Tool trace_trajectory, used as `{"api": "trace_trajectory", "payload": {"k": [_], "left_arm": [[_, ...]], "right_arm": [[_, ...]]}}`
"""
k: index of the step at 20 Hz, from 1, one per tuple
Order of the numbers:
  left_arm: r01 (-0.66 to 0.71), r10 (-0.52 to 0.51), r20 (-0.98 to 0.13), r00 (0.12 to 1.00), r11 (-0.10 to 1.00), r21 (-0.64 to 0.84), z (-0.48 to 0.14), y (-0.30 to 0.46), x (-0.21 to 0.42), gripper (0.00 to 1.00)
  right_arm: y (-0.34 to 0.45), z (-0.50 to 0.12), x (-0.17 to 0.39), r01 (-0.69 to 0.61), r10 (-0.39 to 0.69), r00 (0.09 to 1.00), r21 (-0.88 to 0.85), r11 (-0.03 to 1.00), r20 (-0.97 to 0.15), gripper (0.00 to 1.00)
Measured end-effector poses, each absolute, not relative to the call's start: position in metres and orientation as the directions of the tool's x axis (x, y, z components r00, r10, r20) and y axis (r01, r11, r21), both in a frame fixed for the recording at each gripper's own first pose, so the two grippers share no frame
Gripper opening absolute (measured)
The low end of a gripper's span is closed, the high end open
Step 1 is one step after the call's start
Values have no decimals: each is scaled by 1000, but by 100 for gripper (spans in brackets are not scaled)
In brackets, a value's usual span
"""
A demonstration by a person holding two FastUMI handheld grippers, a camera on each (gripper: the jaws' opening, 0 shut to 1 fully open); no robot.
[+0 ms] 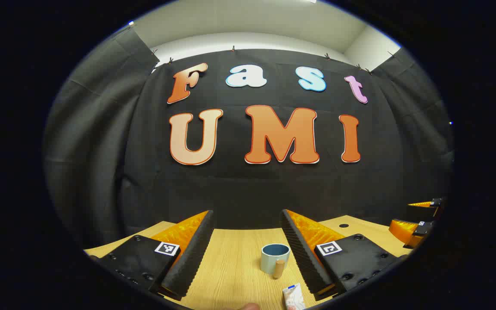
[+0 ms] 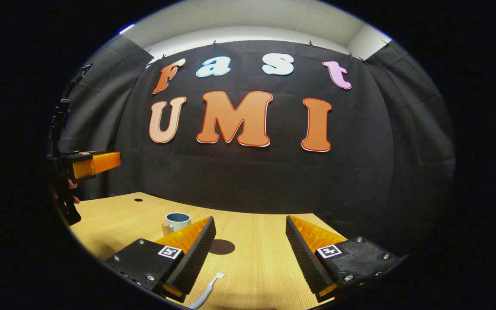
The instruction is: Put the toothbrush and toothpaste on the desktop into the cup, then pick up the cup and place it on the coaster on the desktop.
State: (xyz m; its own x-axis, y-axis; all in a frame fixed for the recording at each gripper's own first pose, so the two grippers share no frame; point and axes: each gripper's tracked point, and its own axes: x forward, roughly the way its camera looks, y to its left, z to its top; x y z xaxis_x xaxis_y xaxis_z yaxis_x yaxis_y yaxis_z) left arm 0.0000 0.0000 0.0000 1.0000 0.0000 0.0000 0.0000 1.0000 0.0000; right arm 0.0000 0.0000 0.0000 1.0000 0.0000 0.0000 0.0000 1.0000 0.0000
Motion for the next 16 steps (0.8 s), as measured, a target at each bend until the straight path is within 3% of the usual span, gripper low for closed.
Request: {"api": "trace_trajectory", "payload": {"k": [16], "left_arm": [[86, -87, -58, 995, 996, -21, -22, -39, -7, 100]], "right_arm": [[25, -11, -1, -51, 52, 997, 11, 999, -50, 98]]}}
